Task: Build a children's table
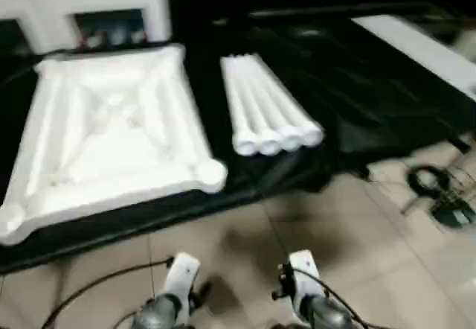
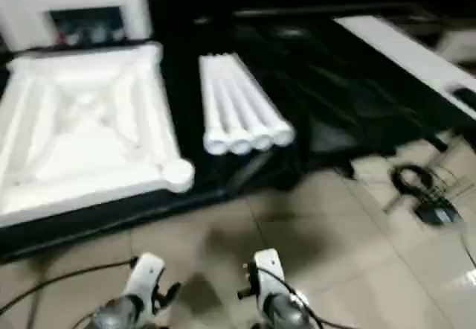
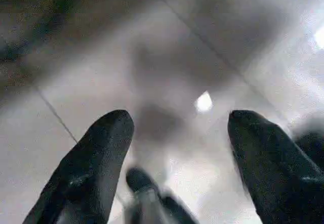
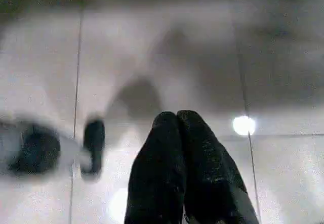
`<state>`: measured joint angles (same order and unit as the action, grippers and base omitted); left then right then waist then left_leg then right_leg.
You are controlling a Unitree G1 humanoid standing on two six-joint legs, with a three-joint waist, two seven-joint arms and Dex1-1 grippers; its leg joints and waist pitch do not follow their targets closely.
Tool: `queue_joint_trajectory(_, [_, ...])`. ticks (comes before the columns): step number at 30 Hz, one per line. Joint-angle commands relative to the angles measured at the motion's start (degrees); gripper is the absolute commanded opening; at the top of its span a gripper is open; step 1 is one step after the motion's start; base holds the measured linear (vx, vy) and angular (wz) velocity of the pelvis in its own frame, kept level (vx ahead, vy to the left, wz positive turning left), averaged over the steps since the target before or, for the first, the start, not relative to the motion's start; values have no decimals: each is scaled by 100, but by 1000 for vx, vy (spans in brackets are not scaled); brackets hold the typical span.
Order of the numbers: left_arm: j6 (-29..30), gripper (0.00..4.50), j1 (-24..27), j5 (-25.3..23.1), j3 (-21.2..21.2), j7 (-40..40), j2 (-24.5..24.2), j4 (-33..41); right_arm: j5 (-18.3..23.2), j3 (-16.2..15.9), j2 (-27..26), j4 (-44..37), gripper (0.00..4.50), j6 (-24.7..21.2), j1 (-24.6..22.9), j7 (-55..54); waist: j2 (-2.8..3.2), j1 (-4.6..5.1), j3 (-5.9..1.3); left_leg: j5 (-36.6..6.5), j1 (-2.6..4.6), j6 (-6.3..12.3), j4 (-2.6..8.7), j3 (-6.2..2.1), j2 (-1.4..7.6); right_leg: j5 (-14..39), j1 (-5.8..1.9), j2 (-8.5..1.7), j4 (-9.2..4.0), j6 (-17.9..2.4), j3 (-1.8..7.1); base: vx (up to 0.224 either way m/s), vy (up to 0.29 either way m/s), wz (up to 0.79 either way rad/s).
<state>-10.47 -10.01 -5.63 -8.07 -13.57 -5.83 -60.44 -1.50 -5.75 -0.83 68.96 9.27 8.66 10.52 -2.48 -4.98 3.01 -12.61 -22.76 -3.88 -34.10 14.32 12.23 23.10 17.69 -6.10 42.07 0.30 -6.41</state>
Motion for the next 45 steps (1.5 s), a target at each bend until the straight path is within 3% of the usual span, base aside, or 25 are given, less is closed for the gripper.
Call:
queue_joint_trajectory(1, [2,350,144,-105,-116,47,33,-73,-88,-11,72,-130,0,-14,218,2,-227,51,-223,-1555,782,-349,-628,-321,89,5130,850,-870,-1535,-25,651,70,-231,32])
queue_joint_trajectory(2, [1,350,148,-149,-148,67,23,-61,-113,-37,77,-118,0,-27,225,12,103,-214,-173,287,-308,487,-703,-958,-283,3577,-159,-1061,-1492,-339,812,116,-63,16])
queue_joint_trajectory(3, [0,350,150,-188,-168,98,10,-51,-138,-64,77,-103,0,-39,237,32,175,-261,-101,357,-352,608,-383,-876,-151,1793,-273,-856,-1419,-382,71,116,-63,16])
queue_joint_trajectory(4, [14,350,158,-208,-172,116,2,-44,-164,-93,74,-88,0,-37,248,55,352,-115,-357,424,18,842,-95,-1041,-22,-207,-250,-267,-941,-1096,-295,33,44,57])
queue_joint_trajectory(5, [66,350,170,-187,-116,155,-2,-50,-137,-62,46,-69,0,-46,269,61,557,129,-516,1169,673,2346,194,-1900,506,-892,224,280,-149,-1502,-281,-48,-31,92])
queue_joint_trajectory(6, [89,350,171,-158,-77,166,2,-56,-113,-35,32,-63,0,-51,277,54,662,227,-535,2110,865,3061,232,-2227,732,-292,474,312,85,-1427,-136,-48,-31,92])
queue_joint_trajectory(7, [119,350,168,-131,-48,173,3,-63,-100,-20,26,-60,0,-54,281,60,634,320,-375,3168,614,3621,441,-2462,669,331,525,315,312,-1271,52,-55,-114,52])
queue_joint_trajectory(8, [188,350,161,-69,21,189,6,-81,-67,15,13,-54,0,-63,289,76,652,330,-370,3228,596,3319,390,-2139,876,156,608,134,260,-1182,227,-41,-125,20])
queue_joint_trajectory(9, [256,350,149,-5,86,203,8,-102,-40,47,0,-48,0,-71,297,94,459,313,-237,1867,257,2830,628,-1876,709,-217,439,99,200,-1023,409,-41,-125,20])
queue_joint_trajectory(10, [280,350,156,37,134,187,2,-100,-60,32,0,-45,0,-64,309,123,389,242,-220,1061,194,2674,710,-1735,589,-381,376,72,16,-1049,513,-48,-160,22])
queue_joint_trajectory(11, [299,350,167,40,146,192,-9,-90,-96,0,4,-42,0,-50,316,154,268,133,-157,-601,77,2088,434,-1344,265,-352,403,-218,-702,-1629,835,-84,-205,24])
queue_joint_trajectory(12, [300,350,168,40,147,193,-10,-89,-98,-3,4,-42,0,-49,316,156,125,127,-147,-1252,50,1530,65,-1058,-52,376,402,-389,-1063,-1861,919,-84,-205,24])
queue_joint_trajectory(13, [309,350,200,22,140,220,-23,-61,-145,-43,11,-42,0,-26,316,190,-53,-21,-175,-607,63,625,-507,-746,-320,2283,215,-523,-1382,-1077,879,-45,-174,5])
queue_joint_trajectory(14, [315,350,242,46,170,258,-27,-44,-189,-83,25,-50,0,21,316,215,-96,-110,-101,-127,-110,323,-277,-770,-208,2644,154,-514,-1342,-74,970,10,-130,-10])
queue_joint_trajectory(15, [315,350,242,46,170,258,-27,-44,-189,-83,25,-50,0,21,316,215,20,-176,-196,-127,-77,161,3,-811,-88,2025,40,-500,-1210,373,953,10,-130,-10])
queue_joint_trajectory(16, [322,350,278,68,199,301,-27,-38,-228,-105,40,-57,0,68,317,214,30,-153,-225,-166,-35,120,116,-807,-37,1466,46,-422,-1154,395,899,-11,-105,-5])
queue_joint_trajectory(18, [316,350,302,65,216,371,-31,-40,-243,-103,60,-81,0,124,319,211,209,-129,-281,-223,88,108,373,-822,109,-156,63,-257,-1046,-31,688,-1,-85,-2])
queue_joint_trajectory(19, [269,350,320,88,255,378,-21,-34,-289,-121,103,-137,0,226,318,173,152,-104,-326,-77,141,172,402,-776,184,-1582,19,-184,-938,-461,609,0,0,0])
queue_joint_trajectory(21, [151,370,353,150,308,289,-23,66,-246,-82,154,-311,0,400,281,247,125,-101,-320,9,156,243,389,-711,164,-2413,3,-170,-878,-742,589,0,0,0])
queue_joint_trajectory(23, [72,386,370,195,353,215,-22,138,-209,-52,187,-432,17,519,256,310,123,-96,-311,-48,171,297,396,-699,164,-2535,10,-176,-874,-824,579,8,30,-1])
queue_joint_trajectory(26, [-93,390,500,427,465,-186,-64,550,-1,30,279,-980,38,778,46,637,156,-70,-370,78,195,532,408,-719,276,-3037,-23,-229,-813,-1118,592,7,64,-4])
queue_joint_trajectory(29, [-244,427,901,697,454,-813,-274,1539,205,-21,583,-2357,72,839,-535,1130,176,-19,-338,-174,221,680,450,-695,291,-2949,3,-227,-860,-1232,567,-7,60,-4])
queue_joint_trajectory(37, [84,450,2046,1214,349,-1375,-703,4321,951,17,1187,-5764,129,-206,-2066,1725,180,10,-137,-1942,306,157,618,-581,279,629,127,-223,-1223,-896,689,-2,7,0])
queue_joint_trajectory(42, [467,450,2448,1295,335,-1195,-730,6003,1494,135,1447,-7317,184,-600,-2651,1808,150,7,-157,-1552,252,142,617,-553,241,475,142,-159,-1233,-653,697,0,0,0])
queue_joint_trajectory(45, [1190,450,2184,1384,581,-772,-686,7155,2141,535,1462,-8572,201,-1402,-2543,1468,178,3,-190,-1180,245,151,581,-560,228,-265,119,-113,-1161,-597,687,0,0,0])
